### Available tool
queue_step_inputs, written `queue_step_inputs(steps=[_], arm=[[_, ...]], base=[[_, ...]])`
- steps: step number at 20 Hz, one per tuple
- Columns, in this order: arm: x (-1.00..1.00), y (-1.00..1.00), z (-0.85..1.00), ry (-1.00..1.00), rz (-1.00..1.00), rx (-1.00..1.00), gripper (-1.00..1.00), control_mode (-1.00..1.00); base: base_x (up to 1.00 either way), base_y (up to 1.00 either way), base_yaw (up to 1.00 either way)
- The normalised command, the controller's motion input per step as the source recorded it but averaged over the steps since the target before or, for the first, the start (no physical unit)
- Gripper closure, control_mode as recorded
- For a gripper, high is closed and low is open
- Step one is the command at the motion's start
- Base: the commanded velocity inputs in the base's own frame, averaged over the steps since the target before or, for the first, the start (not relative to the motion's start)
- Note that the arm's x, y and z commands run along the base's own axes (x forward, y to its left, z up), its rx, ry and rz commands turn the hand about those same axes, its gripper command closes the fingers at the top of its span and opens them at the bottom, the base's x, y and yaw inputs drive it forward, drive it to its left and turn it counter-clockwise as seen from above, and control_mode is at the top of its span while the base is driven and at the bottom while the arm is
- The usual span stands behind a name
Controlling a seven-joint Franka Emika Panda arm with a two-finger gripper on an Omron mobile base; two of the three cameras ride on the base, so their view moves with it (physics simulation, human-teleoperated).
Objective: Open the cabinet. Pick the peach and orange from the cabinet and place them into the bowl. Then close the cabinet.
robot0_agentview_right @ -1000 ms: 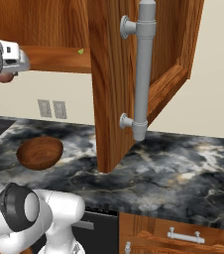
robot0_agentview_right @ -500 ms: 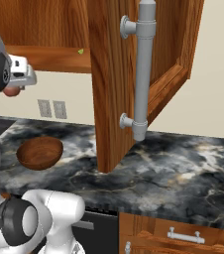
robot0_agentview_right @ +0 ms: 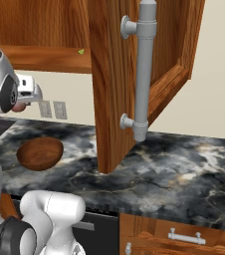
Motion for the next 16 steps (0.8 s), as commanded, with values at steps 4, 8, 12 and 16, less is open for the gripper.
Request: queue_step_inputs(steps=[4,8,12,16], arm=[[-0.09,-0.04,-0.35,0.04,0.00,0.00,1.00,-1.00],[-0.06,-0.03,-0.37,0.02,0.00,0.00,1.00,-1.00],[-0.07,0.00,-0.33,0.02,0.00,0.00,1.00,-1.00],[-0.03,-0.01,-0.31,0.00,0.00,0.00,1.00,-1.00]], base=[[0.00,0.00,0.00],[0.00,0.00,0.00],[0.00,0.00,0.00],[0.00,0.00,0.00]])
